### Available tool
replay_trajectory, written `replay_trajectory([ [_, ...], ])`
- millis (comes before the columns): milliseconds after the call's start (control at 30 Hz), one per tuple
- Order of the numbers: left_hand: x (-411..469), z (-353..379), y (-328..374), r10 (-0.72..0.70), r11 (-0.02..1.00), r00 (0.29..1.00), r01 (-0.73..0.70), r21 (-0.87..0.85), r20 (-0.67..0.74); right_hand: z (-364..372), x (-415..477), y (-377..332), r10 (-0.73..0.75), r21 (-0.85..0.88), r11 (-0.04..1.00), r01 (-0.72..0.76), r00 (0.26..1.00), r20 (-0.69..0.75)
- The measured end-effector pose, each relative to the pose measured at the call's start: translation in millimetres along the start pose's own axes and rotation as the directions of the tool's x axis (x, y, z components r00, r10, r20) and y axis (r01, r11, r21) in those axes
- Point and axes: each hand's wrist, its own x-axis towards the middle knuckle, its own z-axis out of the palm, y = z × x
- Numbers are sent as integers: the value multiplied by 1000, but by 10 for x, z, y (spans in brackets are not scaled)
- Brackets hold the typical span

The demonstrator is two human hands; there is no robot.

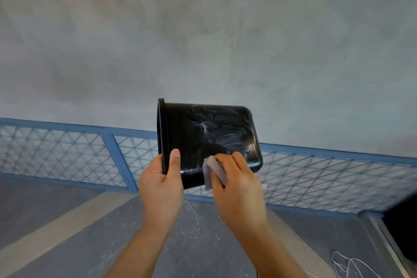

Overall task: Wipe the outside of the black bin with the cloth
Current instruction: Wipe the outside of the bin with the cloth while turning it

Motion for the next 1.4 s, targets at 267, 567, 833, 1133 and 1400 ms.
replay_trajectory([
  [267,545,-61,-183,-9,1000,995,11,-25,99,242,496,165,285,-17,957,-291,946,-153],
  [567,798,-74,-235,21,1000,983,-17,-25,184,385,398,388,405,-1,912,-410,900,-158],
  [833,819,6,-259,-7,997,978,22,-69,209,507,351,51,206,-43,977,-209,976,-66],
  [1133,633,189,-152,-16,998,983,26,-51,184,230,677,385,240,-63,967,-249,963,-120],
  [1400,277,570,19,-28,998,988,36,-48,150,-326,433,952,239,-8,971,-240,967,-85],
])
